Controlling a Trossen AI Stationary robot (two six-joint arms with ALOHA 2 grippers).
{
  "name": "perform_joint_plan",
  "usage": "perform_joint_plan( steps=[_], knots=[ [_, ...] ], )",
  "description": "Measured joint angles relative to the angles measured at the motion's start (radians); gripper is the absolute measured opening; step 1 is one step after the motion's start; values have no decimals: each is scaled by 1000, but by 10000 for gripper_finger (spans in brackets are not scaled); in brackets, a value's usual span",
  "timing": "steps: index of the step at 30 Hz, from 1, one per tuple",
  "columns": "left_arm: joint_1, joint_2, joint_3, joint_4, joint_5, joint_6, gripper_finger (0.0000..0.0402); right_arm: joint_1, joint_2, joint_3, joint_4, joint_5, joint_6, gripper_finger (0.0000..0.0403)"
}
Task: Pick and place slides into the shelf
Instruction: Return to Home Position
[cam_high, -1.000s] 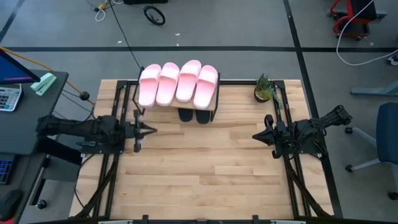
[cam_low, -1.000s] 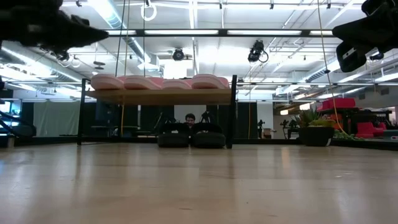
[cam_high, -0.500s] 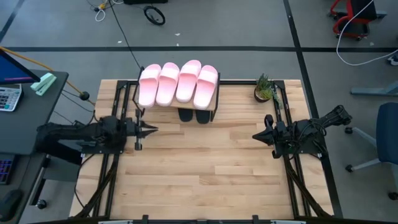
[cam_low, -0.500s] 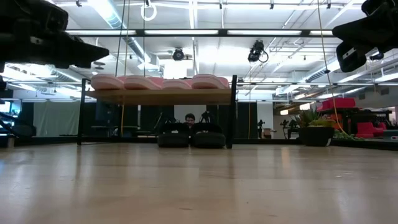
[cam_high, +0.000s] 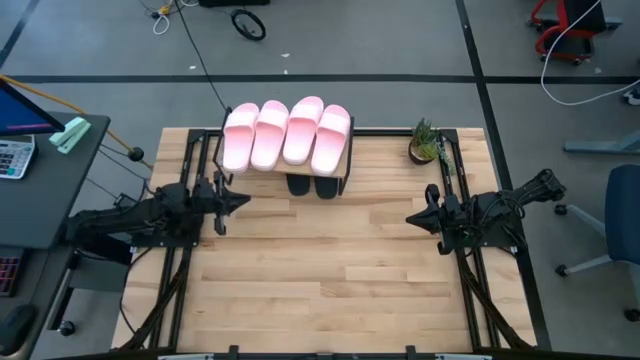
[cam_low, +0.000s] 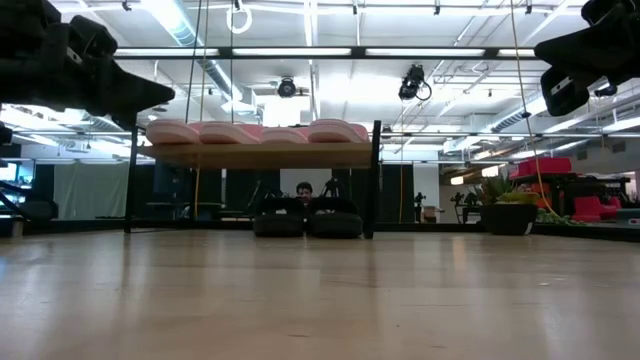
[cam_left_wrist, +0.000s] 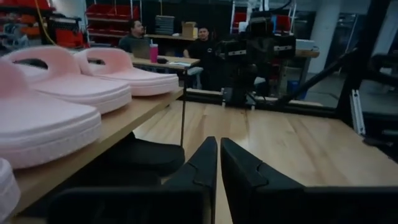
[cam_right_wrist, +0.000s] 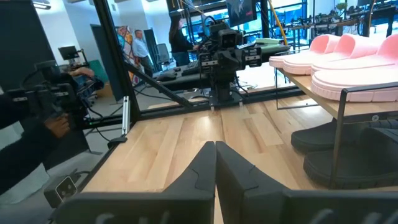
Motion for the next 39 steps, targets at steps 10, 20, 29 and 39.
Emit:
perform_joint_plan(
  steps=[10,20,29,39],
  knots=[
    [5,-1,0,-8,0,-15,35,0,0,0,0,0,0,10],
    [4,-1,0,-8,0,-14,25,0,0,0,0,0,0,10],
    [4,-1,0,-7,0,-14,39,0,0,0,0,0,0,10],
    [4,-1,0,-7,0,-14,26,0,0,0,0,0,0,9]
  ],
)
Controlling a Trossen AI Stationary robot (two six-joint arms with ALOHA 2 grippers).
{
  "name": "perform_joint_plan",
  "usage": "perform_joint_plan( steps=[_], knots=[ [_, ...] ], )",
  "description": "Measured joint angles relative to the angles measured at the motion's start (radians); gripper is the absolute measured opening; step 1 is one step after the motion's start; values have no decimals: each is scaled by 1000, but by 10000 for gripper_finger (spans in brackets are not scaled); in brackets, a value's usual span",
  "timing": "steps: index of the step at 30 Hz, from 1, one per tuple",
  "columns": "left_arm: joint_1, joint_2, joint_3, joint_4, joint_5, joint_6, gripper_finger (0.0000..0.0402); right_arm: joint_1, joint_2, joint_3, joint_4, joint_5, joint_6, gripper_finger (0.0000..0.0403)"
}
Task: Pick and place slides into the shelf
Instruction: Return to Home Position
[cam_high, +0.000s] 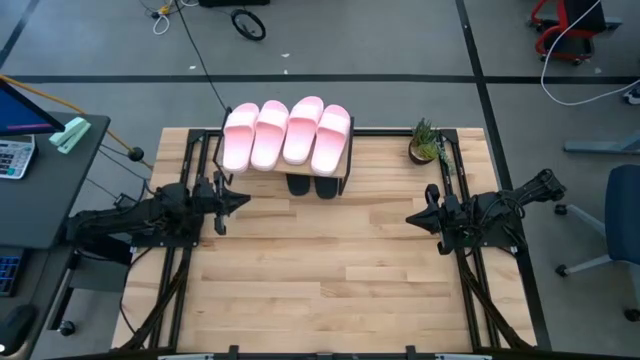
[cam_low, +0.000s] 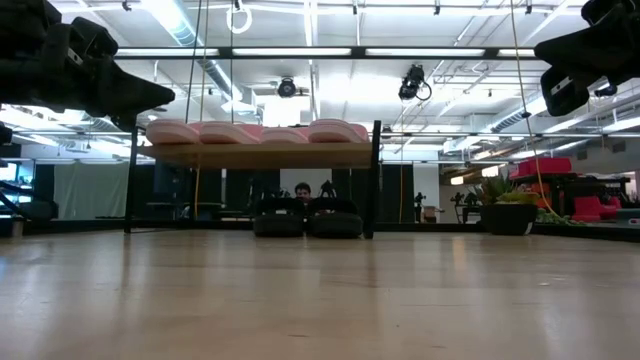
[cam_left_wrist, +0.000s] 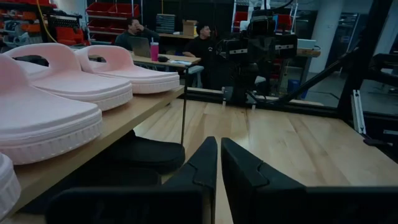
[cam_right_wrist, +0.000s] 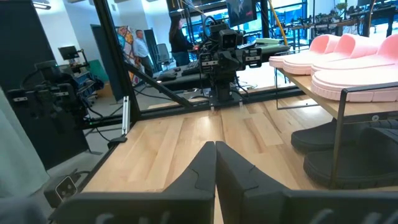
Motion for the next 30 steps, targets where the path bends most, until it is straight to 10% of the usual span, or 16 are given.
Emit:
perform_joint_plan(
  steps=[30],
  knots=[
    [0,0,0,0,0,1,25,0,0,0,0,0,0,9]
  ],
)
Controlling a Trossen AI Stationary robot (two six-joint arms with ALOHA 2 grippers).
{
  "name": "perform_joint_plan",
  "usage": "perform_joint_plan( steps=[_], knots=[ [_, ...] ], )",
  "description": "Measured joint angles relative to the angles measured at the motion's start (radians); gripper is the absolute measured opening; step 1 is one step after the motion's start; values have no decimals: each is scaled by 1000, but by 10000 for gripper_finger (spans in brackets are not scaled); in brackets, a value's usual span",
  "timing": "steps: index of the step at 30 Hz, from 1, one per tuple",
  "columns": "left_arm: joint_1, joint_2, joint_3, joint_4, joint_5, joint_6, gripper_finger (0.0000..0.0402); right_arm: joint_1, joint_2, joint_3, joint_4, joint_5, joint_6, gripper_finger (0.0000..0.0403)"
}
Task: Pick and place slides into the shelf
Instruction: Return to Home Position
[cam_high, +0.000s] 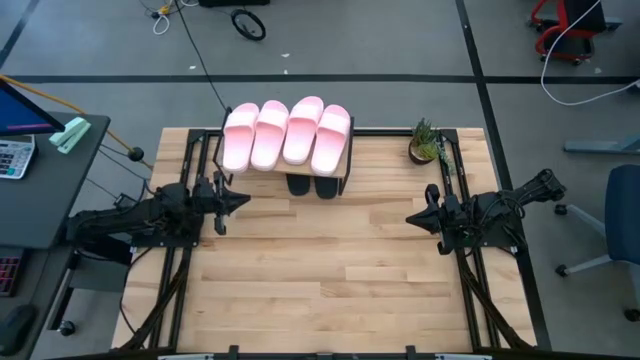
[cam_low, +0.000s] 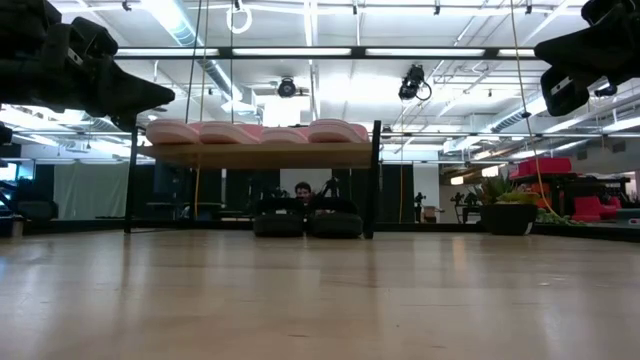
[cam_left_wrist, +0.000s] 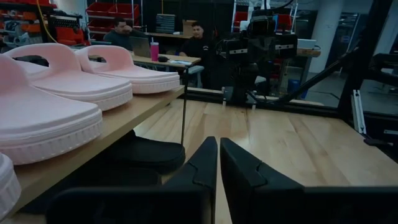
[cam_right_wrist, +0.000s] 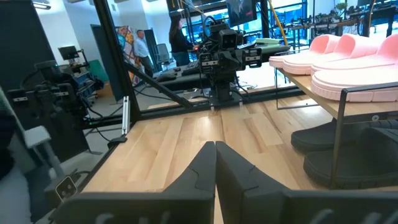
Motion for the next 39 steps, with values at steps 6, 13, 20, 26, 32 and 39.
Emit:
perform_joint_plan(
  steps=[6,13,20,26,32,39],
  knots=[
    [0,0,0,0,0,-1,35,0,0,0,0,0,0,9],
    [0,0,0,0,0,0,31,0,0,0,0,0,0,9],
    [0,0,0,0,0,0,24,0,0,0,0,0,0,9],
    [0,0,0,0,0,0,34,0,0,0,0,0,0,9],
    [0,0,0,0,0,0,39,0,0,0,0,0,0,9],
    [0,0,0,0,0,0,28,0,0,0,0,0,0,9]
  ],
)
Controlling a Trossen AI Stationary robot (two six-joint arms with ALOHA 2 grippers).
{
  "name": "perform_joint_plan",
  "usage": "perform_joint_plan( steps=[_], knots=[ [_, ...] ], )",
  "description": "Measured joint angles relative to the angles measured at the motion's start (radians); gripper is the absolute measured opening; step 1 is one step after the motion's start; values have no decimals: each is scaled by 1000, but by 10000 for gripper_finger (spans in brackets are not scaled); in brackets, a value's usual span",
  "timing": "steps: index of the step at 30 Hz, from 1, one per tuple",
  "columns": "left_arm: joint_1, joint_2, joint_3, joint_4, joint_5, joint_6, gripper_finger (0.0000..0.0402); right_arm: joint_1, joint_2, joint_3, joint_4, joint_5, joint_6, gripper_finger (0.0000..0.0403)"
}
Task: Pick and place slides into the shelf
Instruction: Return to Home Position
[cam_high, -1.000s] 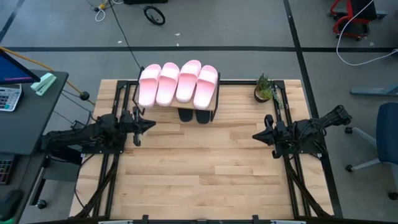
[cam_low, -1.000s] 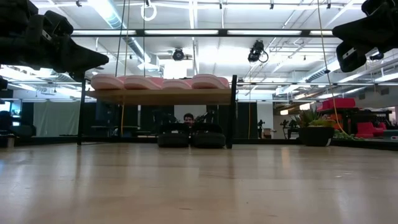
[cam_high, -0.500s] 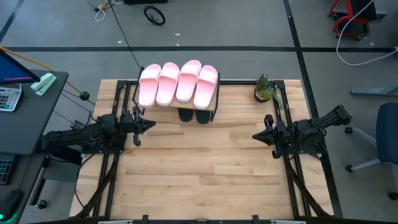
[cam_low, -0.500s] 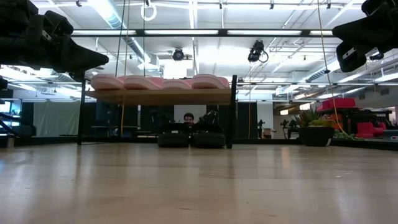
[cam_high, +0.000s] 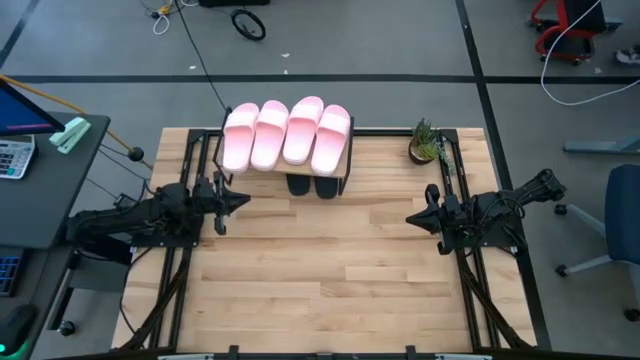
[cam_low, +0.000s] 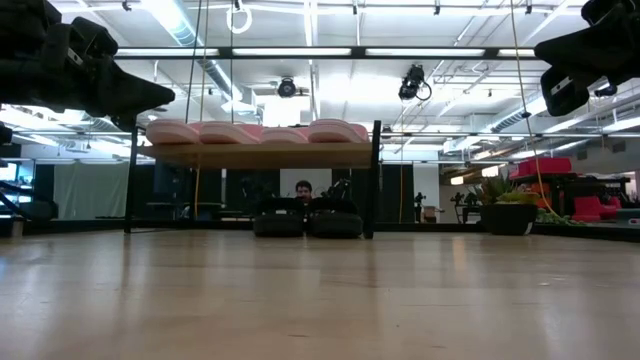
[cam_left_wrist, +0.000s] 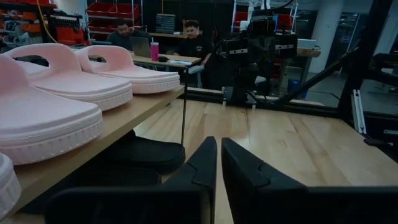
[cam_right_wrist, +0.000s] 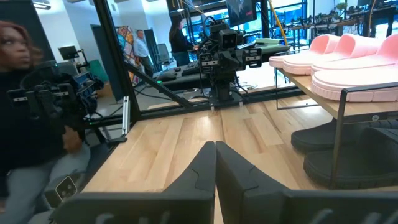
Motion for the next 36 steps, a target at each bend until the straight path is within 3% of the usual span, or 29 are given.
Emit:
perform_joint_plan(
  steps=[36],
  knots=[
    [0,0,0,0,0,0,38,0,0,0,0,0,0,9]
  ],
)
